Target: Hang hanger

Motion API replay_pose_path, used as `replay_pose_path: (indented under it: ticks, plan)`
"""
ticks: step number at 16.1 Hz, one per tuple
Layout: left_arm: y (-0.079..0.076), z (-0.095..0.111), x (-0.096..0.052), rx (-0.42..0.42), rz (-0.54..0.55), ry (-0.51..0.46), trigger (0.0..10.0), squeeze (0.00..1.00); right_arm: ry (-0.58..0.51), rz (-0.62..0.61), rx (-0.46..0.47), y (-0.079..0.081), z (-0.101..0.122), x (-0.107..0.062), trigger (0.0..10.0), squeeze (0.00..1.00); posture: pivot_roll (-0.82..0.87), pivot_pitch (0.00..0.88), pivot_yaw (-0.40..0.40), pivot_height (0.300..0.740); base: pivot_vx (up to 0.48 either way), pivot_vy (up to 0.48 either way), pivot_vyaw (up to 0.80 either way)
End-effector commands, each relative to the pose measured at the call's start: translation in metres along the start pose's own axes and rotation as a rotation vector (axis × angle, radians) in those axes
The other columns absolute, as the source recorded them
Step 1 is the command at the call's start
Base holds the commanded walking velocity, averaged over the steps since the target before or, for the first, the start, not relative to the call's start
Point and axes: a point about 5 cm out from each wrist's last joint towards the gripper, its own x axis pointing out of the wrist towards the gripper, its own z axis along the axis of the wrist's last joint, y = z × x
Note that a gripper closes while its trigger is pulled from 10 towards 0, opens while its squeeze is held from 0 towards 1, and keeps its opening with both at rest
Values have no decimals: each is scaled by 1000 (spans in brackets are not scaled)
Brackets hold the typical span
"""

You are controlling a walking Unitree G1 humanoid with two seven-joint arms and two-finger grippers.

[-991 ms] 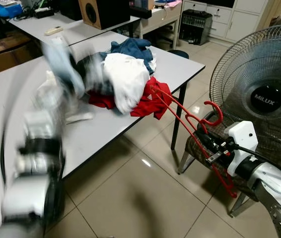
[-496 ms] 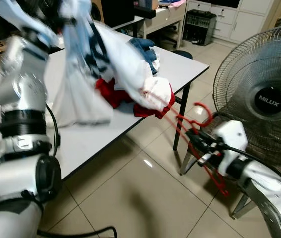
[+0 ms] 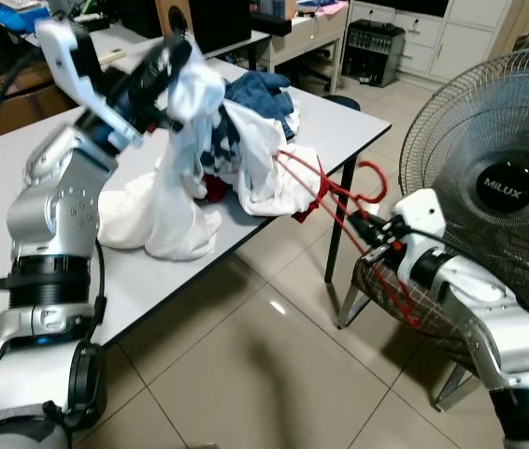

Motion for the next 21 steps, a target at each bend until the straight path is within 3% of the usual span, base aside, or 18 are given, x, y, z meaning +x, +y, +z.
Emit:
replay_pose_path:
  ticks: [1, 5, 6, 7, 8, 11, 12, 13, 17, 20, 21]
  plan:
    - [-2, 6, -1, 52, -25, 13, 0, 0, -60, -47, -20, -11, 12, 0, 10000, 0, -63, 0, 49, 740, 0, 0, 0]
    - [-3, -28, -26, 135, -40, 214, 0, 0, -223, -200, 24, -38, 36, -4, 10000, 0, -68, 0, 50, 740, 0, 0, 0]
    - [-3, -44, -37, 188, -31, 312, 0, 0, -243, -218, 29, -44, 38, -10, 10000, 0, -69, 0, 49, 740, 0, 0, 0]
    - [-5, -50, -39, 190, -29, 343, 0, 0, -241, -177, 13, -41, 38, -15, 10000, 0, -70, 0, 47, 740, 0, 0, 0]
    - [-12, -54, -37, 167, -48, 352, 0, 0, -236, -130, 3, -36, 37, -19, 10000, 0, -70, 0, 47, 740, 0, 0, 0]
    - [-67, -76, -22, 14, -267, 386, 0, 0, -194, -52, -12, -16, 27, -36, 10000, 0, -79, 0, 55, 740, 0, 0, 0]
    - [-74, -77, -14, -40, -249, 351, 8157, 0, -182, -55, -11, -13, 24, -38, 10000, 0, -85, 0, 61, 740, 0, 0, 0]
    - [-75, -80, -10, -35, -235, 343, 10000, 1000, -155, -60, -4, -9, 18, -42, 10000, 0, -93, 0, 69, 740, 0, 0, 0]
    - [-79, -86, -24, 17, -348, 459, 10000, 1000, -97, -57, 10, 1, 7, -53, 10000, 0, -99, 0, 76, 740, 0, 0, 0]
    - [-73, -84, -30, 29, -359, 490, 10000, 1000, -67, -67, 16, 5, 3, -59, 10000, 0, -95, 0, 70, 740, 0, 0, 0]
    - [-65, -88, -32, 84, -309, 525, 10000, 1000, -52, -61, 10, 6, 2, -62, 10000, 0, -95, 0, 70, 740, 0, 0, 0]
